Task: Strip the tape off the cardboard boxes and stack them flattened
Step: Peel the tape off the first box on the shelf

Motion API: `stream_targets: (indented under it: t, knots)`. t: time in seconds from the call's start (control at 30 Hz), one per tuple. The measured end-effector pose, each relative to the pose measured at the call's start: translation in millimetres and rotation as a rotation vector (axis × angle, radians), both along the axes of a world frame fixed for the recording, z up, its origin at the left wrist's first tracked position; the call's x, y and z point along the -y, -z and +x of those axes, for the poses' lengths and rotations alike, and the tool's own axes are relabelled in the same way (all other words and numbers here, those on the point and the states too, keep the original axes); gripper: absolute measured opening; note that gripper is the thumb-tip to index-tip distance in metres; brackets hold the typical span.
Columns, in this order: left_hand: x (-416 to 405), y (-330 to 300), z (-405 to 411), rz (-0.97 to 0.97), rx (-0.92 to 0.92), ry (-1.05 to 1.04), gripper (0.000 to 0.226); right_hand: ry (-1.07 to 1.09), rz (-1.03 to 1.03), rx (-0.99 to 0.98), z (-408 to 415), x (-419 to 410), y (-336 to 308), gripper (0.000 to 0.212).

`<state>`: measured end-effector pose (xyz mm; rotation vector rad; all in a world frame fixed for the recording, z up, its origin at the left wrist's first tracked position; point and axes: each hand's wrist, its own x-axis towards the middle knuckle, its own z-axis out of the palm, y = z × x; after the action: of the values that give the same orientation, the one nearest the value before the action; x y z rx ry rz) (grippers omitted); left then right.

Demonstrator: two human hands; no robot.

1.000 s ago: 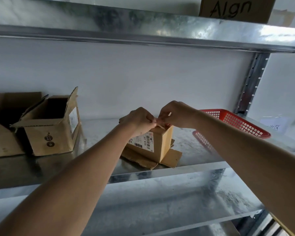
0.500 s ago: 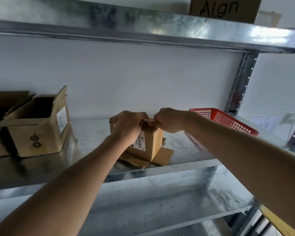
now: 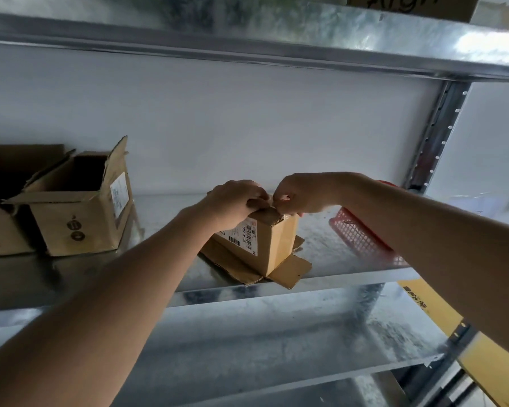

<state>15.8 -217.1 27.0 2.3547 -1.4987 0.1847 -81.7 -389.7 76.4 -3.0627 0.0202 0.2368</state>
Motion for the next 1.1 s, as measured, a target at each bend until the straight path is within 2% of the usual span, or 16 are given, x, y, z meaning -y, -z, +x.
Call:
stream_targets:
  t: [0.2, 0.43, 0.63, 0.73, 0.83, 0.97, 1.1]
  knots:
    - [-2.4, -2.2, 9.0, 0.025, -0.020, 0.034, 0.031, 0.046, 0.202, 0.026, -2.8, 6.3, 2.4, 0.032]
    - [-3.3, -3.4, 11.3, -0.016, -0.104, 0.024, 0.028, 0.064, 0.303, 0.016, -1.8, 8.0, 1.7, 0.031]
    - [4.8, -8.3, 10.3, -0.012, -0.161, -0.029, 0.025, 0.021, 0.124, 0.071, -11.9, 6.9, 4.0, 0.034]
    - [11.9, -10.6, 5.9, -0.006, -0.108, -0.031, 0.023, -0.016, 0.009, 0.246, -18.8, 6.1, 10.6, 0.034]
    - [13.7, -9.1, 3.8, 0.002, -0.010, -0.004, 0.024, 0.030, -0.100, 0.343, -23.0, 1.8, 17.3, 0.049]
    - [11.3, -4.1, 3.3, -0.029, 0.014, 0.019, 0.028, 0.152, -0.163, 0.120, -22.7, -2.5, 14.4, 0.058]
    - [13.8, 0.8, -1.3, -0.088, -0.030, 0.061, 0.024, 0.147, -0.218, -0.020, -20.2, -9.9, 7.4, 0.046]
